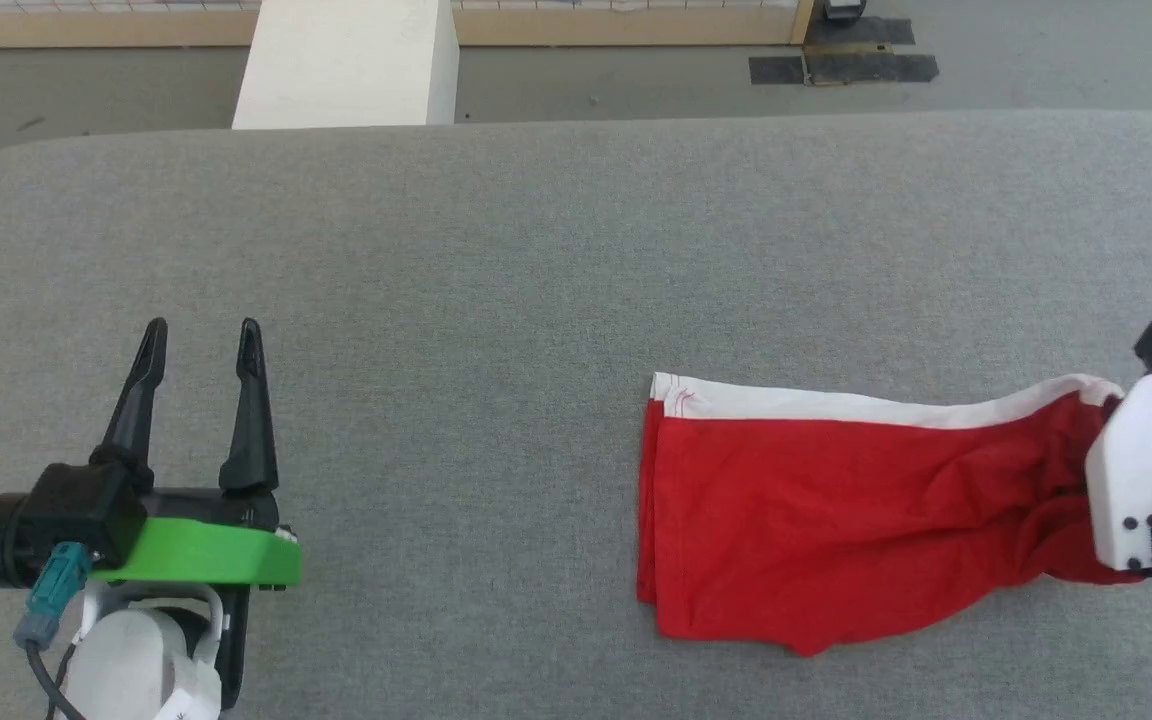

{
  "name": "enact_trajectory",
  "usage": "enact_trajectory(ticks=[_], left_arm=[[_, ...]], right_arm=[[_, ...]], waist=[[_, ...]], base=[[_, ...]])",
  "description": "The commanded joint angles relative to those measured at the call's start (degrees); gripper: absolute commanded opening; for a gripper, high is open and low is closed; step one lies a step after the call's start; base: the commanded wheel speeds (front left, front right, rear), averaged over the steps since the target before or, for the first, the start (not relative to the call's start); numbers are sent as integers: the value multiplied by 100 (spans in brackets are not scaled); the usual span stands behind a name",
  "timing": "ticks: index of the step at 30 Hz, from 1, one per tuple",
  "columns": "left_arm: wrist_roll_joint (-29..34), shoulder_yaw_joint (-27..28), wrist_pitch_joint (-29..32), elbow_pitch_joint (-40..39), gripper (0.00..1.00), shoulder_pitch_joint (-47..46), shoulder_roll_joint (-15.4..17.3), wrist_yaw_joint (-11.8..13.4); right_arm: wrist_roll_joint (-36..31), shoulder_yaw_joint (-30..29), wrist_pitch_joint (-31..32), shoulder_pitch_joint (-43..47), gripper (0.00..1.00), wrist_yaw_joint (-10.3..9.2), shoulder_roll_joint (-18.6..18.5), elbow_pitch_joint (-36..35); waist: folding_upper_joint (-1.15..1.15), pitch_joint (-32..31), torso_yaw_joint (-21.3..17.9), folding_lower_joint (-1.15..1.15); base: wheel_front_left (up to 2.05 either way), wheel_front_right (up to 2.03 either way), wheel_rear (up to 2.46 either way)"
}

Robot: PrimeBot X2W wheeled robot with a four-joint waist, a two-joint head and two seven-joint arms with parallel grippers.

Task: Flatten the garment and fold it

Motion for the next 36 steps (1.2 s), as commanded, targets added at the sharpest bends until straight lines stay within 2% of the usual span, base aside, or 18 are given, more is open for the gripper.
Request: enact_trajectory(ticks=[1,6,10,16,29,30,31,32,36], left_arm=[[31,22,-21,6,100,76,-29,-30],[72,45,-21,-28,100,183,-121,-54],[99,59,-21,-61,100,210,-183,-71],[90,29,-21,-39,100,151,-249,-105],[97,-46,-22,40,100,108,-247,-149],[96,-51,-22,50,100,105,-253,-151],[96,-54,-22,60,100,106,-256,-152],[97,-55,-22,71,100,110,-260,-153],[106,-33,-22,89,100,146,-247,-157]], right_arm=[[242,81,235,136,0,-11,86,-289],[788,434,899,445,0,-11,433,-1360],[888,812,802,450,0,-11,855,-1486],[813,1479,285,124,0,-11,1263,-791],[776,2464,-695,-703,0,-11,1543,1166],[773,2537,-802,-751,9,-11,1547,1251],[799,2578,-891,-780,48,-11,1549,1307],[849,2635,-1002,-815,100,-11,1551,1351],[1040,2966,-1274,-969,100,-11,1554,1278]], waist=[[0,-66,41,0],[0,-128,56,0],[0,-118,63,0],[0,-61,169,0],[0,66,365,0],[0,69,373,0],[0,68,375,0],[0,64,372,0],[0,27,296,0]], base=[[0,0,0],[0,0,0],[0,0,0],[0,0,0],[0,0,0],[0,0,0],[0,0,0],[0,0,0],[0,0,0]])
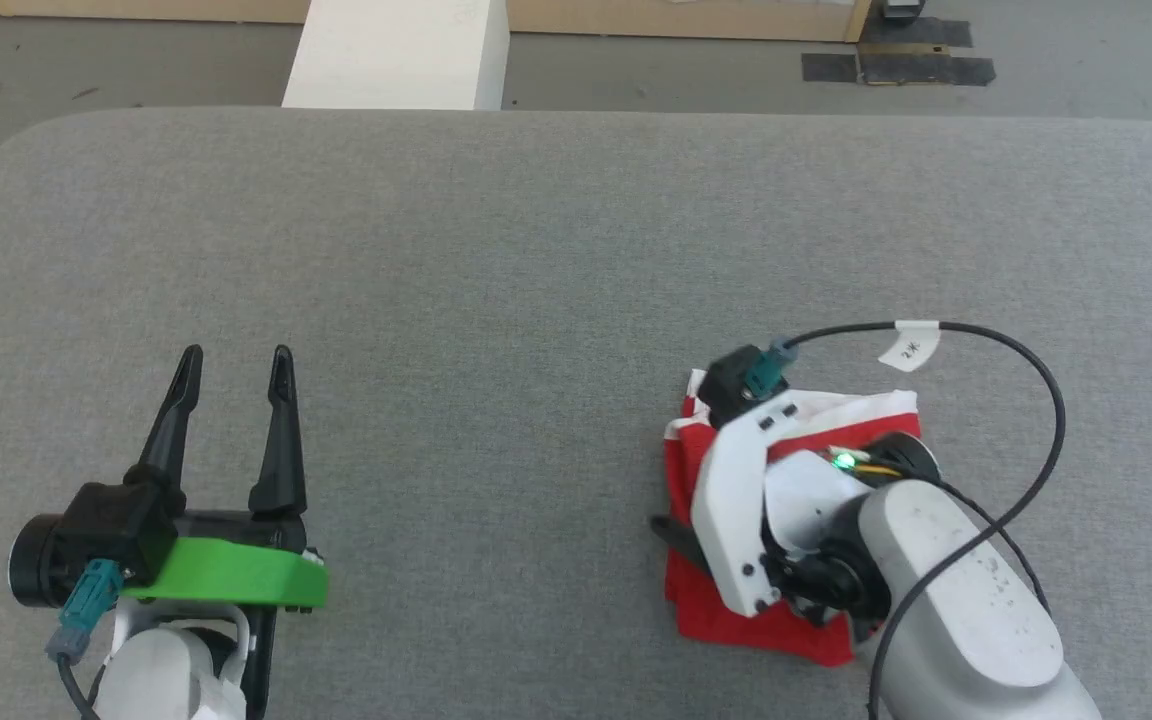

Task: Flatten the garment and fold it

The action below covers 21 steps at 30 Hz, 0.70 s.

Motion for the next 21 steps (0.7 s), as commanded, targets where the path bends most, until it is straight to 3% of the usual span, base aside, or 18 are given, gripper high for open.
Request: enact_trajectory(ticks=[1,6,11,14,21], left_arm=[[53,13,-22,22,100,-15,-22,-35],[81,92,-22,-24,100,54,-2,-38],[123,149,-22,-114,100,106,-27,-38],[141,176,-22,-165,100,138,-47,-39],[124,126,-22,-186,100,106,-21,-40]], right_arm=[[69,65,-84,-133,100,-9,11,-89],[386,-85,-594,-49,100,-9,12,-1036],[-156,-1195,-938,405,100,-9,-172,-1710],[-977,-1940,-840,1036,100,-9,-345,-1742],[-1273,-1963,-949,1564,100,-9,-158,-1294]], waist=[[0,-32,-56,0],[0,-173,-335,0],[0,-227,-494,0],[0,-219,-539,0],[0,-111,-481,0]], base=[[0,0,0],[0,0,0],[0,0,0],[0,0,0],[0,0,0]])
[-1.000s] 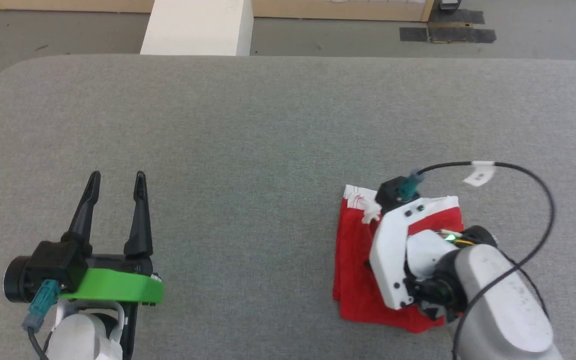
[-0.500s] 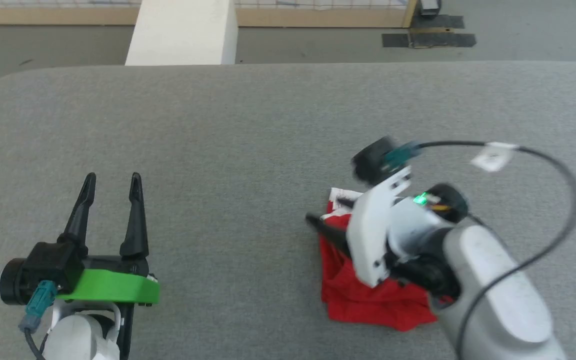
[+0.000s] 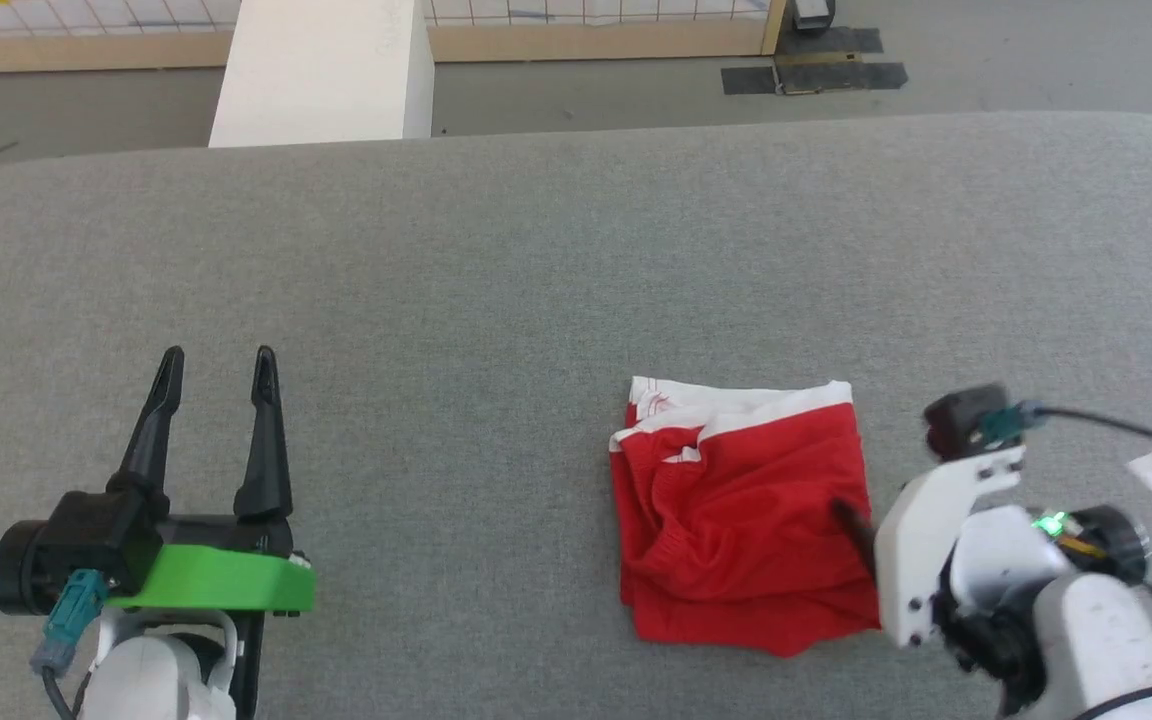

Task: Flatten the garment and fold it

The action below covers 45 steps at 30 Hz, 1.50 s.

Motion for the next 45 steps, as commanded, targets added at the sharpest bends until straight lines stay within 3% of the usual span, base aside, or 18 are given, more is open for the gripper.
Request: enact_trajectory(ticks=[1,8,9,10,11,19,24,33,39,45], left_arm=[[47,-21,-22,-10,100,2,5,-38],[22,-23,-22,24,100,-28,59,-39],[23,-14,-22,26,100,-21,62,-39],[23,0,-22,26,100,-13,63,-39],[25,14,-22,24,100,-4,63,-39],[48,168,-22,-115,100,54,53,-39],[63,312,-22,-295,100,76,156,-39],[200,576,-22,-659,100,132,483,-17],[267,639,104,-976,100,165,754,-12],[248,637,426,-1348,100,179,1015,-18]], right_arm=[[-75,72,-77,80,100,-8,33,137],[-197,355,-328,31,100,-8,89,873],[-196,379,-339,5,89,-8,82,936],[-204,407,-367,-39,38,-8,55,997],[-212,456,-376,-75,0,-8,18,1040],[50,978,-316,-525,0,-8,-513,970],[265,1529,-146,-1034,0,-8,-1208,687],[582,1888,-478,-2019,0,-8,-1827,1043],[445,1818,-1009,-2651,0,-8,-2012,1682],[198,1429,-1380,-3058,0,-8,-2026,2295]], waist=[[0,34,36,0],[0,69,94,0],[0,68,87,0],[0,68,73,0],[0,69,55,0],[0,207,-479,0],[0,484,-1252,0],[0,1105,-2583,0],[0,1485,-2938,0],[0,1835,-2913,0]], base=[[0,0,0],[0,0,0],[0,0,0],[0,0,0],[0,0,0],[0,0,0],[0,0,0],[0,0,0],[0,0,0],[0,0,0]])
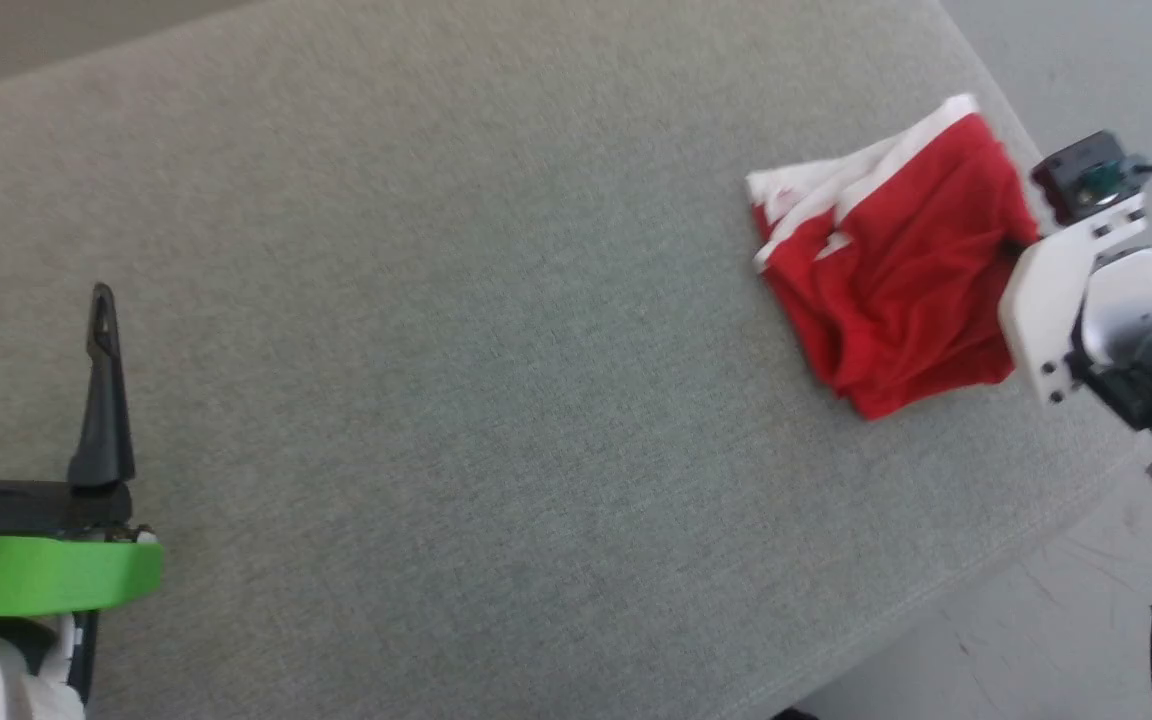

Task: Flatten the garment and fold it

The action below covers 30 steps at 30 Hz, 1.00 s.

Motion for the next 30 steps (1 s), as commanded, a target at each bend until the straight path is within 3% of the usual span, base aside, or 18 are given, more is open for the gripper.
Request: enact_trajectory(ticks=[1,8,16,17,18,20,23,30], left_arm=[[6,40,52,-68,100,52,95,-21],[-66,153,323,-420,100,55,374,-25],[-154,235,406,-594,100,95,467,-5],[-163,238,405,-598,100,102,466,0],[-170,237,400,-600,100,113,465,4],[-187,208,357,-525,100,119,447,26],[-221,181,257,-395,100,96,378,74],[-274,-3,-61,110,100,-26,120,191]], right_arm=[[-97,-77,-84,-149,0,-11,-6,100],[-495,-658,-441,-520,0,-11,-5,586],[-1022,-1537,-615,-740,0,-11,93,891],[-1077,-1660,-598,-747,24,-11,125,915],[-1168,-1827,-554,-750,100,-11,157,943],[-1526,-2230,-479,-743,100,-11,239,834],[-1666,-2355,-499,-782,100,-11,291,557],[-1421,-2388,-1045,-991,100,-11,692,-406]], waist=[[0,499,-233,0],[0,858,-2,0],[0,1070,197,0],[0,1072,207,0],[0,1070,221,0],[0,975,298,0],[0,780,359,0],[0,54,646,0]], base=[[0,0,0],[0,0,0],[0,0,0],[0,0,0],[0,0,0],[0,0,0],[0,0,0],[0,0,0]])
